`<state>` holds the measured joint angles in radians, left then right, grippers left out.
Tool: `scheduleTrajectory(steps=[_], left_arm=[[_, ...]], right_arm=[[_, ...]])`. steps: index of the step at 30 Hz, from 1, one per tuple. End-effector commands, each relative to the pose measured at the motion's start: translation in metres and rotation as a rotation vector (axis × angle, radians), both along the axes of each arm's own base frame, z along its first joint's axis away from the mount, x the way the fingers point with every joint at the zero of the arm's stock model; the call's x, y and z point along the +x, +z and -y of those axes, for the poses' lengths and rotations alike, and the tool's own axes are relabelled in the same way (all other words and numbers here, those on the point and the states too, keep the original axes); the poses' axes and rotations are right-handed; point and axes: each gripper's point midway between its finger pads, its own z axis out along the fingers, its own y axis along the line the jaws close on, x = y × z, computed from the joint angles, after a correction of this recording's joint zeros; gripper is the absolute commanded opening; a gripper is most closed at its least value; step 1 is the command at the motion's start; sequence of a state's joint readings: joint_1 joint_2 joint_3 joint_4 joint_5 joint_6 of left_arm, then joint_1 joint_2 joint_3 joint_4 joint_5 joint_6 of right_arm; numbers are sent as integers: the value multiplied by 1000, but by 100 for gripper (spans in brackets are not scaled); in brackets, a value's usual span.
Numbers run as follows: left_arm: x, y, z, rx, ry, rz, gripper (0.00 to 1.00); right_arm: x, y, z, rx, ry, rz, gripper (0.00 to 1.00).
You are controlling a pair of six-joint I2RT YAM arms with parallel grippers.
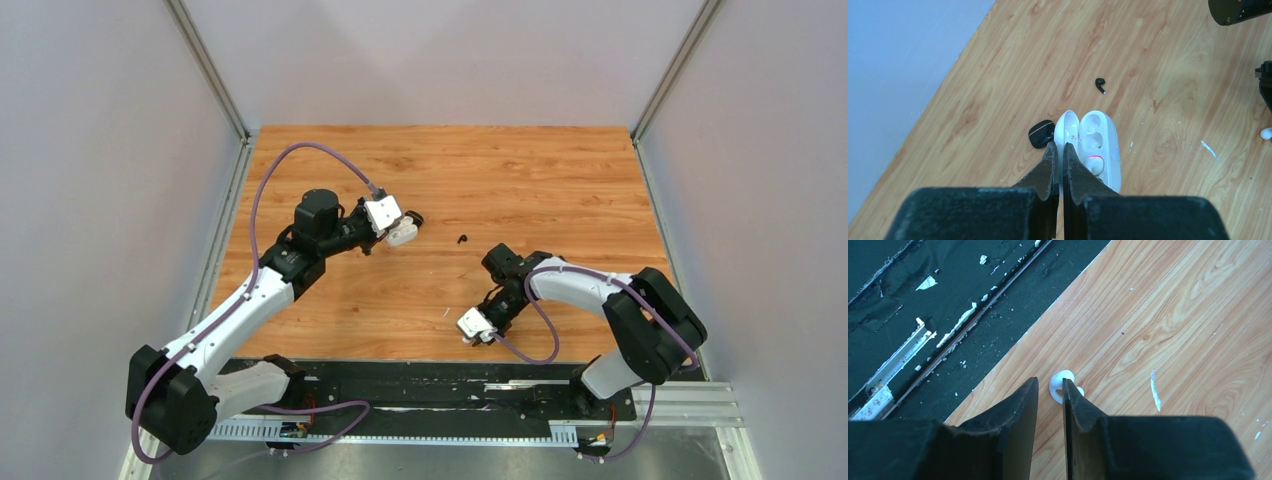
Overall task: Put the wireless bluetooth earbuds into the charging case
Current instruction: Pick up the earbud from the center of the board.
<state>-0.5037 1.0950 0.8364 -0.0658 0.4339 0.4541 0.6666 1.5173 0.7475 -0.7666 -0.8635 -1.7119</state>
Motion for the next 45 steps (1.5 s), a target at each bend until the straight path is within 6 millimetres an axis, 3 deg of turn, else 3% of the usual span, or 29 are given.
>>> scheduleTrajectory(steps=[1, 16, 25, 32, 45], left_arm=[[2, 17, 2, -42, 8, 50, 0], [2, 16, 1, -39, 13, 48, 0], [2, 18, 1, -44, 12, 52, 0], [2, 18, 3, -53, 10, 43, 0], [0, 18, 3, -53, 0, 39, 0]], right_arm=[[4, 9, -10, 42, 38, 22, 26], [16, -11, -10, -44, 58, 24, 29], [26, 9, -20, -35, -6, 3, 25], [27, 7, -22, -59, -29, -44, 18], [40, 26, -43, -34, -99, -118, 23]])
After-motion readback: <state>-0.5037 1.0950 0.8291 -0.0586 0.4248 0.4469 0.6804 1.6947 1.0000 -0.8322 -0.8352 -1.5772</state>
